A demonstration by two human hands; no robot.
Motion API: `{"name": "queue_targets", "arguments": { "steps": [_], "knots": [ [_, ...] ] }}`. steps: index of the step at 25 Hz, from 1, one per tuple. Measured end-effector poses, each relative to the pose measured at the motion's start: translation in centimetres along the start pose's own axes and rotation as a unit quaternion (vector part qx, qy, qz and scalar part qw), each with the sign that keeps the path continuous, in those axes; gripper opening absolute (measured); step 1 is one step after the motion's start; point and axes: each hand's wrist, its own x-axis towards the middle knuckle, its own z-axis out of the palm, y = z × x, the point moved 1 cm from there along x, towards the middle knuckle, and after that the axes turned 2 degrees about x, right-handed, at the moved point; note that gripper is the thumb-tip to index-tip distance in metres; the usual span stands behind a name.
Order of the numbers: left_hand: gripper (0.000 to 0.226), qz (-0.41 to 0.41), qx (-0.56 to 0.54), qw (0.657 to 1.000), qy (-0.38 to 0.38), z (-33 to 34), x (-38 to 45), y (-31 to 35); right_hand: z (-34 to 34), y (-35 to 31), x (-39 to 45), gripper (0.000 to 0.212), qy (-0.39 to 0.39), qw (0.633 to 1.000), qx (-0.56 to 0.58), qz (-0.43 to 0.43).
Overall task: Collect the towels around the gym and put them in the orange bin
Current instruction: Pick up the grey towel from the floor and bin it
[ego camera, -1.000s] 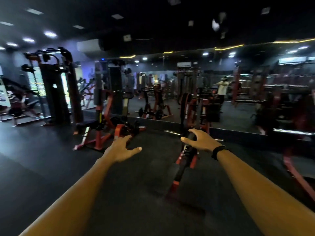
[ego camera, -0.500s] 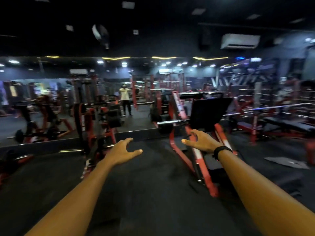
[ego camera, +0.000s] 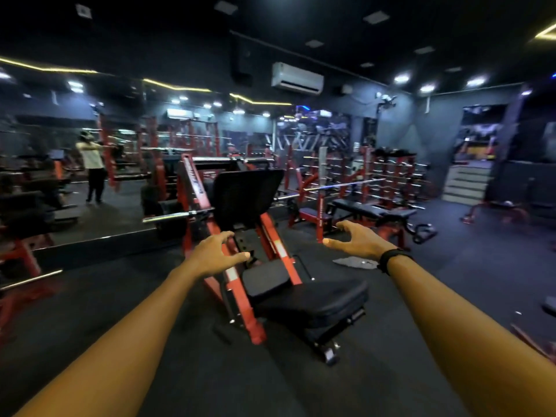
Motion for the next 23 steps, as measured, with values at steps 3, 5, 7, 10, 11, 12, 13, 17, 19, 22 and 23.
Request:
{"name": "queue_targets", "arguments": {
  "steps": [3,5,7,10,11,12,13,17,19,22,23],
  "knots": [
    [0.085,0.035,-0.004,0.999,-0.02,4.0,5.0,4.2,-2.8,6.0,1.5,0.087,0.019,0.999,-0.009,0.037],
    [0.078,0.061,-0.004,0.998,-0.033,7.0,9.2,6.6,-4.5,9.8,2.8,0.09,0.029,0.997,-0.012,0.068],
    [0.082,0.085,-0.003,0.995,-0.053,10.0,13.4,8.6,-5.7,13.5,4.2,0.092,0.043,0.995,-0.018,0.091],
    [0.088,0.112,-0.011,0.99,-0.087,14.5,20.6,10.9,-7.8,18.9,7.0,0.088,0.074,0.989,-0.041,0.125],
    [0.09,0.119,-0.017,0.988,-0.093,15.8,22.9,11.7,-8.4,20.3,7.9,0.087,0.081,0.986,-0.049,0.136],
    [0.091,0.128,-0.02,0.987,-0.099,17.2,25.4,12.9,-9.2,21.9,8.9,0.086,0.087,0.983,-0.053,0.15],
    [0.09,0.137,-0.025,0.985,-0.105,18.6,28.1,14.1,-10.0,23.6,10.1,0.086,0.095,0.981,-0.055,0.163],
    [0.09,0.182,-0.041,0.973,-0.138,23.3,38.7,20.1,-14.1,29.3,14.8,0.087,0.133,0.966,-0.058,0.216],
    [0.088,0.205,-0.053,0.967,-0.145,25.3,42.8,22.8,-15.8,31.2,16.6,0.085,0.148,0.961,-0.056,0.227],
    [0.09,0.231,-0.053,0.957,-0.168,28.9,48.3,27.0,-18.3,34.8,19.6,0.084,0.162,0.954,-0.056,0.248],
    [0.091,0.246,-0.049,0.952,-0.176,30.2,49.9,28.4,-19.1,36.2,20.5,0.084,0.167,0.952,-0.055,0.251]
  ]
}}
